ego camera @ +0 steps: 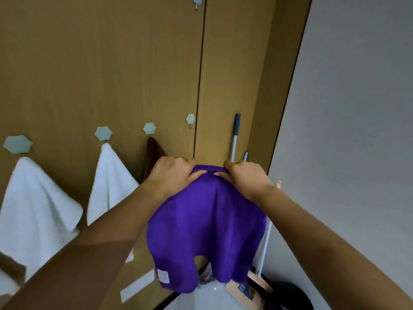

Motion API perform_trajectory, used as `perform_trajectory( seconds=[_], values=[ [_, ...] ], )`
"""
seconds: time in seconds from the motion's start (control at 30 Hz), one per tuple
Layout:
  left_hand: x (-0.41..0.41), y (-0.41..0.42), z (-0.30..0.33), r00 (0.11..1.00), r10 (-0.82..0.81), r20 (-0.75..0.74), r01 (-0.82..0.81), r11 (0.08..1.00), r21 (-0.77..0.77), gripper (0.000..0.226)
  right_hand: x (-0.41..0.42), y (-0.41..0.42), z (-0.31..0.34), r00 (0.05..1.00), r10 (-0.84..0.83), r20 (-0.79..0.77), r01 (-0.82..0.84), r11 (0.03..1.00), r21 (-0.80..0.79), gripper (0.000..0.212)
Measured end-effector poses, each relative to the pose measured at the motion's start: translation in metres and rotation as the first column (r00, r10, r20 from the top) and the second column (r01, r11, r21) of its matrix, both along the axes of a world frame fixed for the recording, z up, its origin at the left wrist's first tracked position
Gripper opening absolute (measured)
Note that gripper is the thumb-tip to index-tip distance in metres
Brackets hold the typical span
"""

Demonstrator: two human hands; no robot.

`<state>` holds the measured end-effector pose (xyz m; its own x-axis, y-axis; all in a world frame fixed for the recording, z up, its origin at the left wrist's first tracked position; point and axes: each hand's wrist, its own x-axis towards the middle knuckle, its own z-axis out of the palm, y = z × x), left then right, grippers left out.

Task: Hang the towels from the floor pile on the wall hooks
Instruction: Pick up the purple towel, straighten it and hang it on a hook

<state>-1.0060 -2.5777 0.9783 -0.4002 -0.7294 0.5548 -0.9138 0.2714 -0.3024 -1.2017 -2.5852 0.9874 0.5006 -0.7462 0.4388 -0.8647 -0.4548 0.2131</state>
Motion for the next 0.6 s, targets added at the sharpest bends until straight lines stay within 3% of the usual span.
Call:
perform_trajectory(
  seconds=[0.43,0.6],
  values=[
    [-0.001,-0.188,-0.005,0.991,0.115,0.076,-0.118,0.992,0.048,0.058,-0.003,-0.198,-0.010,0.997,0.081,-0.009,-0.082,0.997,-0.015,0.052],
    [0.010,-0.261,0.002,0.990,0.131,-0.043,-0.129,0.990,0.058,0.061,0.005,-0.274,0.006,0.993,0.102,-0.065,-0.105,0.993,-0.051,0.052]
  ],
)
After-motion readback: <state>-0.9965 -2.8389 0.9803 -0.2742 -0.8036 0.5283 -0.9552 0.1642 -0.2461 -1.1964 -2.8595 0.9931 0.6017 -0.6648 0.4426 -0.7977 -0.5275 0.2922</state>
